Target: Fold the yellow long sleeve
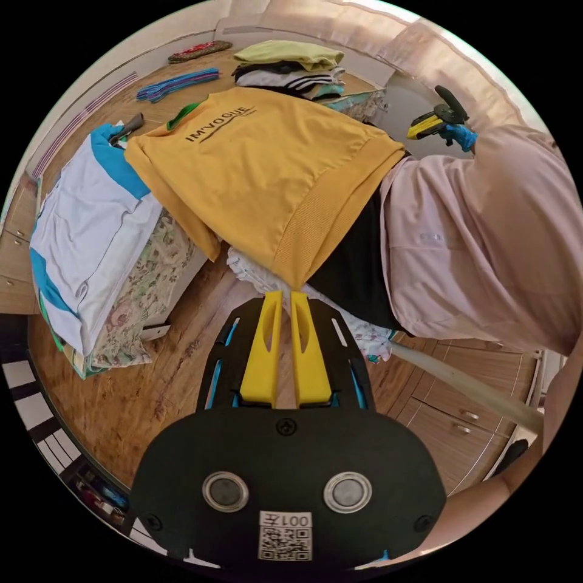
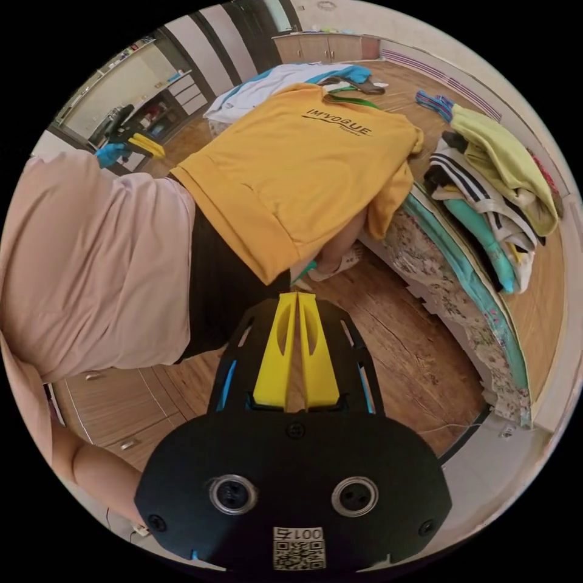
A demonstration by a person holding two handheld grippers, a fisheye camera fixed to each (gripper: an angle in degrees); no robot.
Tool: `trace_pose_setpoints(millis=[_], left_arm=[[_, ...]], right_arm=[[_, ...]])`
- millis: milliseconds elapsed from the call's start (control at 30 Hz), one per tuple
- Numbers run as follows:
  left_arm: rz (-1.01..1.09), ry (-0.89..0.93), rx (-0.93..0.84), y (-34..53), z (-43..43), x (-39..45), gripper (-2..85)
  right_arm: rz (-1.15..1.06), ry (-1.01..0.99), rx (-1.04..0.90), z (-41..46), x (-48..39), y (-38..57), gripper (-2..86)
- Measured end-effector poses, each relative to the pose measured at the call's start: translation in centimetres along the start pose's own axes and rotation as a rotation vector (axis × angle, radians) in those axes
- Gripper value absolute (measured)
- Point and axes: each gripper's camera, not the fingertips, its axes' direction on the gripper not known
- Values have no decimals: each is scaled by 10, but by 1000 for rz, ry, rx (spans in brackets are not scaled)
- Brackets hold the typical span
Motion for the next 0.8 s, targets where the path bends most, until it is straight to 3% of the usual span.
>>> trace_pose_setpoints(millis=[300,533,633,800], left_arm=[[-100,-127,130,-24,-15,-24,-1],[-108,-106,232,-77,4,-44,-2],[-179,-112,256,-102,9,-46,-5],[-120,-115,354,-140,10,-24,-6]], right_arm=[[207,243,189,13,53,-23,75],[397,208,369,65,113,-64,107],[412,116,431,82,131,-82,125],[376,118,430,104,138,-116,131]])
